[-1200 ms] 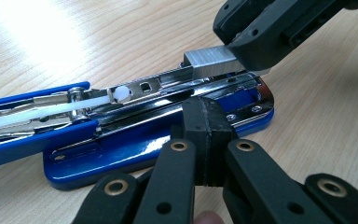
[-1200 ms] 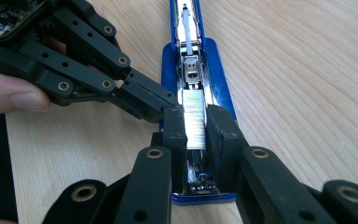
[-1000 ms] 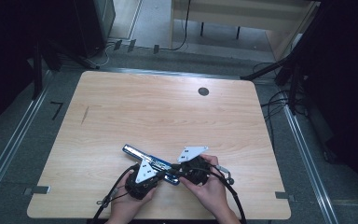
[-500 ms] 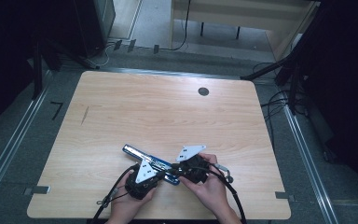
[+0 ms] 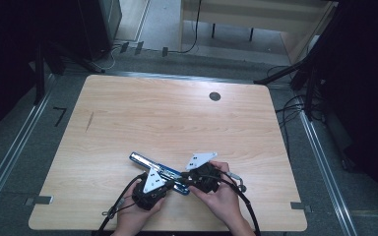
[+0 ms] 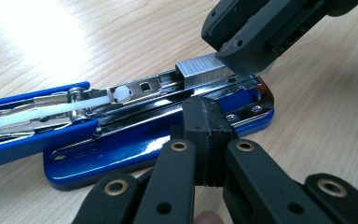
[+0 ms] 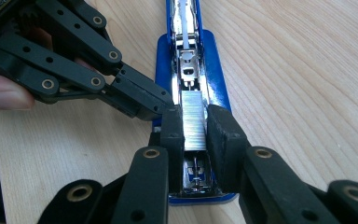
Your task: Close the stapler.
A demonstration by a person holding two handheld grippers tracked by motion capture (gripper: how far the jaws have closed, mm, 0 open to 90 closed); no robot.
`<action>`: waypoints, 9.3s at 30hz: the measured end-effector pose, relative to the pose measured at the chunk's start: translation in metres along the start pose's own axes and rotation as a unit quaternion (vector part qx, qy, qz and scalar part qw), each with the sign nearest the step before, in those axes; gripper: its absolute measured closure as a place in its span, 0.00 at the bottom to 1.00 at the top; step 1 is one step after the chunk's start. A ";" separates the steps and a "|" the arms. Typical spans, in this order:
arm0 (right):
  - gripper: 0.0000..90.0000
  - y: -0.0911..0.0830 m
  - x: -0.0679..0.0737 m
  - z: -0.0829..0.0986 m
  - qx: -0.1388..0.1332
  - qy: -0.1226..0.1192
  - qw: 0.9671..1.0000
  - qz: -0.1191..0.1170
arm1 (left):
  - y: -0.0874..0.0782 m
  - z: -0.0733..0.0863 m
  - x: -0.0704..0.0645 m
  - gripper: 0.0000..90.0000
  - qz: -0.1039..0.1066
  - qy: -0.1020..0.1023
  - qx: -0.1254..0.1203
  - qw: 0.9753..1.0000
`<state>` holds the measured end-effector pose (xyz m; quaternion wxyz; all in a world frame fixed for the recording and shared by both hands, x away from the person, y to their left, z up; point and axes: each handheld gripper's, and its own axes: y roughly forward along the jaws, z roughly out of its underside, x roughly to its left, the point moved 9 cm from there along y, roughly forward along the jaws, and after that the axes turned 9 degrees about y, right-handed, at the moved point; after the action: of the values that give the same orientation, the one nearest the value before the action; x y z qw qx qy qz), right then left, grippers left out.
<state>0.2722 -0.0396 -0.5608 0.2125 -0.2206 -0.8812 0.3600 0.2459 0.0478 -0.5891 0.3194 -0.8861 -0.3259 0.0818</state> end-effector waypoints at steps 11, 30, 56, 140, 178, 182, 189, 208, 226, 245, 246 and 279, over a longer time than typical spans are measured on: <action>0.88 0.001 0.000 0.000 -0.004 -0.010 1.000 0.010 | 0.000 0.000 0.000 1.00 0.000 0.000 0.000 1.000; 1.00 -0.002 0.000 -0.005 -0.064 0.008 0.998 0.003 | 0.000 0.000 0.000 1.00 0.000 0.001 0.001 1.000; 1.00 0.019 0.004 -0.008 -0.070 -0.004 0.997 0.013 | 0.000 0.000 0.001 1.00 0.003 -0.002 0.002 1.000; 1.00 0.068 0.023 -0.079 -0.064 -0.006 0.998 -0.003 | -0.032 0.027 0.079 1.00 -0.090 -0.100 0.014 0.991; 1.00 0.021 0.023 -0.074 -0.114 -0.004 0.993 -0.006 | -0.009 0.005 0.012 1.00 -0.001 -0.022 -0.011 1.000; 1.00 0.016 0.022 -0.070 -0.117 -0.004 0.993 -0.006 | -0.007 0.005 0.012 1.00 -0.003 -0.021 -0.002 1.000; 1.00 0.008 0.020 -0.063 -0.120 0.001 0.993 -0.011 | -0.006 0.005 0.012 1.00 -0.008 -0.017 -0.001 1.000; 1.00 -0.011 0.020 -0.062 -0.141 0.008 0.990 -0.012 | -0.006 0.004 0.011 1.00 -0.011 -0.013 -0.002 1.000; 1.00 -0.032 0.021 -0.108 -0.186 0.004 0.982 0.018 | -0.006 0.004 0.010 1.00 -0.010 -0.011 -0.003 1.000; 1.00 -0.025 0.024 -0.096 -0.156 -0.009 0.988 0.010 | -0.007 0.005 0.008 1.00 -0.008 -0.001 -0.001 1.000; 1.00 -0.027 0.022 -0.092 -0.157 -0.008 0.988 0.010 | -0.006 0.005 0.008 1.00 -0.008 -0.001 -0.001 1.000; 1.00 -0.033 0.000 0.009 -0.137 0.040 0.989 0.031 | -0.007 0.007 0.006 1.00 0.010 -0.006 0.004 1.000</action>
<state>0.2594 -0.0655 -0.5426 0.2038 -0.2889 -0.9058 0.2337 0.2441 0.0596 -0.5897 0.3204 -0.8874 -0.3184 0.0919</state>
